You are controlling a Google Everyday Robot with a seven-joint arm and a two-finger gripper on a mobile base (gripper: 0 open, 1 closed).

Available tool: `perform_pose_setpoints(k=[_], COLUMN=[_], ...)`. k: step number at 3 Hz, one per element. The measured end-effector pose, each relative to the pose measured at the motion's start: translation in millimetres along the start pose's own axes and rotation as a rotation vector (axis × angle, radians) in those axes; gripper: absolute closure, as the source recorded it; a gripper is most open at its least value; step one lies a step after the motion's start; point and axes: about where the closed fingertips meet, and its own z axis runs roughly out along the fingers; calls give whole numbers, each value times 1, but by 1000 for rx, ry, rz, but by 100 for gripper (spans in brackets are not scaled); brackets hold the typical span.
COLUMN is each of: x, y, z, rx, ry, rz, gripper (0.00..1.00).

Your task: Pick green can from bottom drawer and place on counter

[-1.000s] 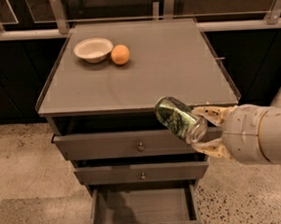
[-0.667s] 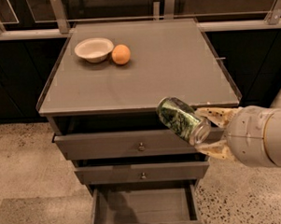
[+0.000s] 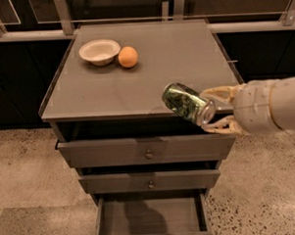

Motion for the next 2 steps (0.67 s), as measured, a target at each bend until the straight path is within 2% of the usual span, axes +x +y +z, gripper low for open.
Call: perform_pose_setpoints(k=[1, 2], x=[14, 20], y=[-37, -60], z=[36, 82], rx=[-27, -44], ry=[-50, -125], rz=[-26, -12], gripper=[100, 100])
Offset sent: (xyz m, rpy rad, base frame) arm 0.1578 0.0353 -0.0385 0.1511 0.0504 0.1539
